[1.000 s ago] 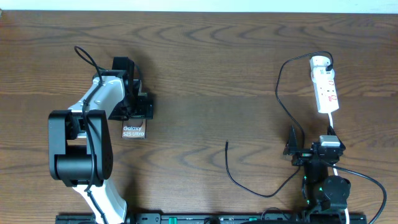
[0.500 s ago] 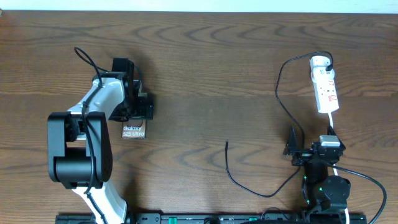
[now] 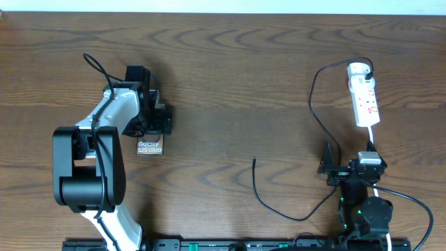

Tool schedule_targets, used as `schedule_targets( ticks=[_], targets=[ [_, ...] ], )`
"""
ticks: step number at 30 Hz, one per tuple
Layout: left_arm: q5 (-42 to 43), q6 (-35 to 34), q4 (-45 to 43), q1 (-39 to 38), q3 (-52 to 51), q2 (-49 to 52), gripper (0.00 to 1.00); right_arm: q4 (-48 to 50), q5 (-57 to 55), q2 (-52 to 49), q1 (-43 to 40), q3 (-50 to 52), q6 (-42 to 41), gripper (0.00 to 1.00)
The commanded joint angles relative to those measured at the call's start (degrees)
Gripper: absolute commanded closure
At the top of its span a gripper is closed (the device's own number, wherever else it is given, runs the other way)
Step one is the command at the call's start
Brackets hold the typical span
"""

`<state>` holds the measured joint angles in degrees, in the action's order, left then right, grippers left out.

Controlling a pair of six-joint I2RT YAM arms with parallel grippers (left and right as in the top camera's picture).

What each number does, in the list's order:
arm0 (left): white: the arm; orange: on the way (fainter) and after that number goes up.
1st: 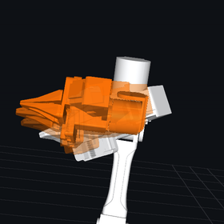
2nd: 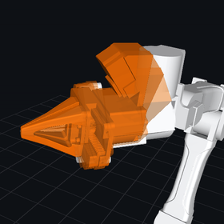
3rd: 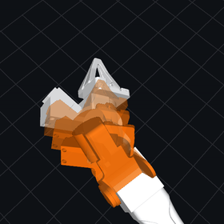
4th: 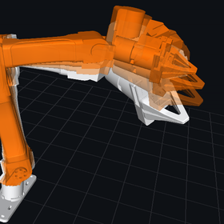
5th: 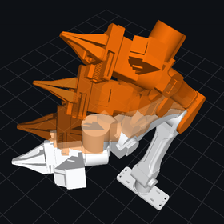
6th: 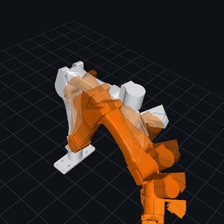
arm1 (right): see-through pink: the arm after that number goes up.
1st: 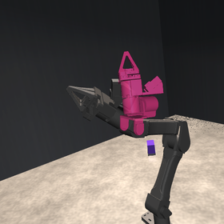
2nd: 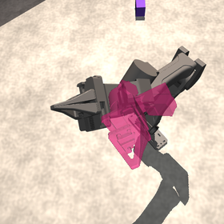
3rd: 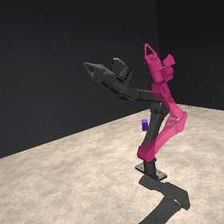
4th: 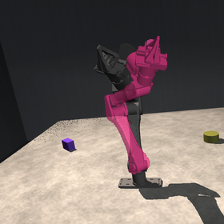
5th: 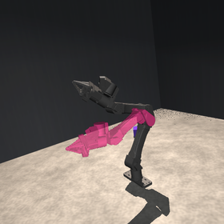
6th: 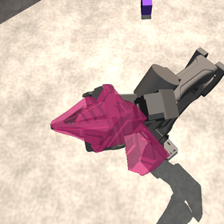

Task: Plug charger to phone and switch on socket
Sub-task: 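Close the left gripper on the phone's sides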

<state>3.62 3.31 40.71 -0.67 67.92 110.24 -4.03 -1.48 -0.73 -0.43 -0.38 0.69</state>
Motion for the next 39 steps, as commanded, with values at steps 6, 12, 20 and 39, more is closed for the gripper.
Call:
schedule_targets(
  ticks=[6, 12, 20, 39],
  targets=[
    [0.92, 2.10, -1.64, 0.20, -2.84, 2.60, 0.02, -0.24, 0.11, 0.28, -0.50, 0.07, 0.66, 0.01],
    [0.92, 2.27, -4.02, 0.20, -3.76, 2.60, 0.02, -0.24, 0.09, 0.28, -0.50, 0.07, 0.68, 0.01],
    [0.94, 2.25, -3.76, 0.20, -4.07, 2.60, 0.02, -0.24, 0.11, 0.28, -0.50, 0.07, 0.68, 0.01],
    [1.40, 2.03, -0.70, 0.20, -4.07, 2.60, 0.02, -0.24, 0.11, 0.28, -0.50, 0.07, 0.66, 0.01]
  ],
)
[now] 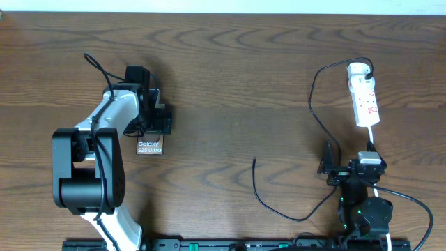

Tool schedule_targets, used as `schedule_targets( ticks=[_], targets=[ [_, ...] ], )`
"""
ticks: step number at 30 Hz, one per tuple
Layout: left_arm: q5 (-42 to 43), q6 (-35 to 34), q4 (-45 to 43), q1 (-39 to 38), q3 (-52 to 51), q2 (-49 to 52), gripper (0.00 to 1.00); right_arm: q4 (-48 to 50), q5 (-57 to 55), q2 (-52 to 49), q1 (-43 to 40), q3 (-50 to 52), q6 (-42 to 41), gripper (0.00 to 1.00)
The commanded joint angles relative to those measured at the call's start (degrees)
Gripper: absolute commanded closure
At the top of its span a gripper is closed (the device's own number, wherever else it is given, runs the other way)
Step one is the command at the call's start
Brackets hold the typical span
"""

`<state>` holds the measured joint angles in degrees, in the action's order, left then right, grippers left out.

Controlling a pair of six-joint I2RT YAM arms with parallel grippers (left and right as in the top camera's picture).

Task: Plug charger to phone and switch on socket
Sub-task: 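Close the left gripper on the phone's sides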

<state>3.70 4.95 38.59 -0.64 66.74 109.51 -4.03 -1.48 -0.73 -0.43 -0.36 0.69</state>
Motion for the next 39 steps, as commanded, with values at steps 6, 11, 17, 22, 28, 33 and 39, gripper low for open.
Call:
schedule_targets(
  ticks=[6, 11, 17, 22, 28, 33, 39],
  targets=[
    [1.29, 0.37, 1.81, 0.17, -2.89, 3.32, 0.02, -0.24, 0.11, 0.28, -0.50, 0.04, 0.68, 0.01],
    [1.29, 0.37, 2.05, 0.17, -2.89, 3.32, 0.02, -0.24, 0.11, 0.28, -0.50, 0.04, 0.68, 0.01],
    [1.29, 0.37, 2.03, 0.17, -2.89, 3.32, 0.02, -0.24, 0.11, 0.28, -0.50, 0.04, 0.68, 0.01],
    [1.29, 0.37, 2.03, 0.17, -2.89, 3.32, 0.02, -0.24, 0.11, 0.28, -0.50, 0.04, 0.68, 0.01],
    [1.29, 0.37, 2.03, 0.17, -2.89, 3.32, 0.01, -0.24, 0.11, 0.28, -0.50, 0.04, 0.66, 0.01],
    [1.29, 0.37, 2.03, 0.17, -2.89, 3.32, 0.05, -0.24, 0.11, 0.28, -0.50, 0.04, 0.68, 0.01],
    [1.29, 0.37, 2.03, 0.17, -2.89, 3.32, 0.11, -0.24, 0.11, 0.28, -0.50, 0.04, 0.66, 0.01]
  ],
)
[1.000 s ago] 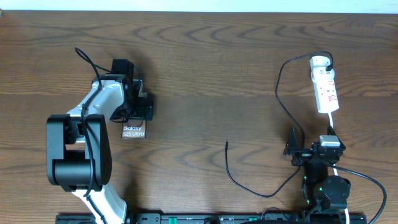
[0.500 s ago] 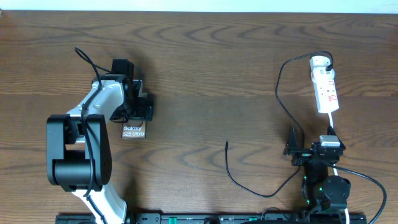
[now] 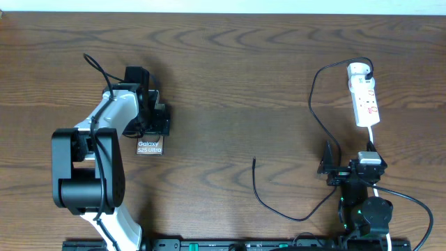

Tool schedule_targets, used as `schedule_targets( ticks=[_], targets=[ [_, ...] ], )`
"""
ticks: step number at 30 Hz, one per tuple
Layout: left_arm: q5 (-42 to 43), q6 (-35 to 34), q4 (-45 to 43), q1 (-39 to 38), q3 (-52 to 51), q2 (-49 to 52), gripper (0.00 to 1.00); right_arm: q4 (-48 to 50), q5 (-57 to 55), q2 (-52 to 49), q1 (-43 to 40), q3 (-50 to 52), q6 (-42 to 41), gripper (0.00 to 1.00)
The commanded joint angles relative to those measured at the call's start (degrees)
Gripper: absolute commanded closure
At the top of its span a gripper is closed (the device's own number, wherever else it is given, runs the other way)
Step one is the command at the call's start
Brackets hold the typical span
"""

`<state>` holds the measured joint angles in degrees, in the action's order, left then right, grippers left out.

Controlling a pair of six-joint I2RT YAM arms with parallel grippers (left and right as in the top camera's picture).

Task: Plug charger to phone and switch on socket
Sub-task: 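Close the left gripper on the phone's sides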

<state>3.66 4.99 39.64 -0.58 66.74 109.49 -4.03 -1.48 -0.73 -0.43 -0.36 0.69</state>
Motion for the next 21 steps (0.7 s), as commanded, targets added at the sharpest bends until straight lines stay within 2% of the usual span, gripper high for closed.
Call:
schedule_targets(
  ticks=[1, 12, 21],
  targets=[
    [1.33, 0.33, 0.98, 0.11, -2.89, 3.34, 0.11, -0.24, 0.11, 0.28, -0.50, 0.04, 0.66, 0.01],
    [1.33, 0.33, 0.98, 0.11, -2.89, 3.34, 0.21, -0.24, 0.09, 0.28, -0.50, 0.04, 0.66, 0.01],
    [1.33, 0.35, 1.03, 0.11, -2.89, 3.34, 0.19, -0.24, 0.09, 0.28, -0.50, 0.04, 0.68, 0.01]
  ],
)
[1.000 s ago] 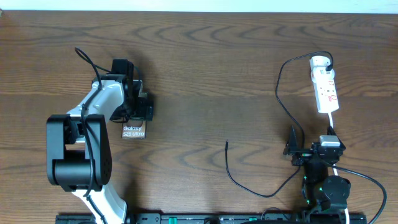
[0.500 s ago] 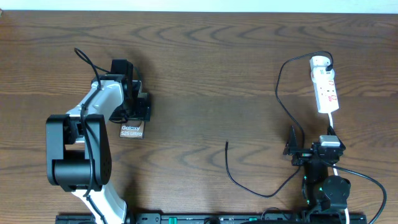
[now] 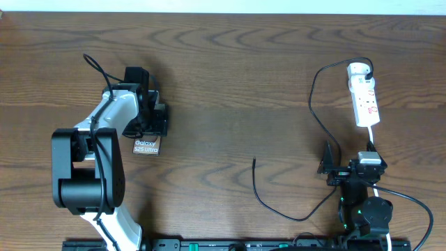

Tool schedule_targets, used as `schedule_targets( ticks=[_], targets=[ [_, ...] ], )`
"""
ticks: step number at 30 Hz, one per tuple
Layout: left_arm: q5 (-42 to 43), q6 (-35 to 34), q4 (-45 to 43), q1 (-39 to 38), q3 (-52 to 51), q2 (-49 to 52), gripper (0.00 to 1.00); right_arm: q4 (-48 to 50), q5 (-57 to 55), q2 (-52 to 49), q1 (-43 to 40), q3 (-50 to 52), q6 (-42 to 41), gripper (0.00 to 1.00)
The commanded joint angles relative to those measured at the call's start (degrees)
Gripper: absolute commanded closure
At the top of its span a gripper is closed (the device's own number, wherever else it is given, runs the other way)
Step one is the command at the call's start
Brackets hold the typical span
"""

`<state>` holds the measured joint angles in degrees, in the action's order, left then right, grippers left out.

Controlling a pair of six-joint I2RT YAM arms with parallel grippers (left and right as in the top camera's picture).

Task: Plug charger to phone and switch on socket
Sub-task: 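Close the left gripper on the phone's sides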

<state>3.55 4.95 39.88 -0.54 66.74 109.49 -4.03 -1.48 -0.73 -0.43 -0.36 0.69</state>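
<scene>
The phone (image 3: 147, 146) lies at the left of the table. Only its near end shows, with a "Galaxy S25 Ultra" label, slightly tilted. My left gripper (image 3: 155, 123) covers the rest of the phone from above and appears shut on it. A white power strip (image 3: 364, 97) lies at the far right, with a charger plug (image 3: 358, 69) in its far end. The black charger cable (image 3: 315, 111) runs down from the plug and curls to a loose end (image 3: 254, 162) at mid-table. My right gripper (image 3: 326, 162) rests low at the right, shut and holding nothing.
The left arm's black base (image 3: 80, 178) stands near the front left. The right arm's base (image 3: 366, 209) sits at the front right, with the cable looping just left of it. A black rail (image 3: 209, 245) runs along the front edge.
The phone's labelled end has shifted a little up and to the left and tilted slightly, together with my left gripper. The right arm, cable and power strip are where they were.
At each earlier moment my left gripper sat over the phone's far part, edging slightly left, with the label straight. The right arm stayed parked and the cable end lay loose at mid-table. Now the phone has budged with the left gripper.
</scene>
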Motion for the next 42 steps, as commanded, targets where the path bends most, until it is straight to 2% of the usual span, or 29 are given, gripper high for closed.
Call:
schedule_targets(
  ticks=[1, 4, 8, 32, 37, 42],
  targets=[
    [1.44, 0.39, 0.81, 0.07, -2.89, 3.34, 0.15, -0.24, 0.11, 0.28, -0.50, 0.04, 0.68, 0.01],
    [1.44, 0.39, 0.92, 0.07, -2.89, 3.34, 0.09, -0.24, 0.11, 0.28, -0.50, 0.04, 0.68, 0.01],
    [1.44, 0.39, 0.96, 0.07, -2.95, 3.34, 0.07, -0.24, 0.09, 0.28, -0.50, 0.04, 0.66, 0.01],
    [1.42, 0.39, 0.11, 0.07, -4.44, 3.34, 0.07, -0.24, 0.09, 0.28, -0.50, 0.04, 0.68, 0.01],
    [1.42, 0.42, 0.09, 0.07, -4.44, 3.37, 0.21, -0.24, 0.09, 0.28, -0.50, 0.04, 0.66, 0.01],
    [1.42, 0.39, 0.09, 0.07, -4.44, 3.34, 0.23, -0.24, 0.09, 0.28, -0.50, 0.04, 0.68, 0.01]
  ],
)
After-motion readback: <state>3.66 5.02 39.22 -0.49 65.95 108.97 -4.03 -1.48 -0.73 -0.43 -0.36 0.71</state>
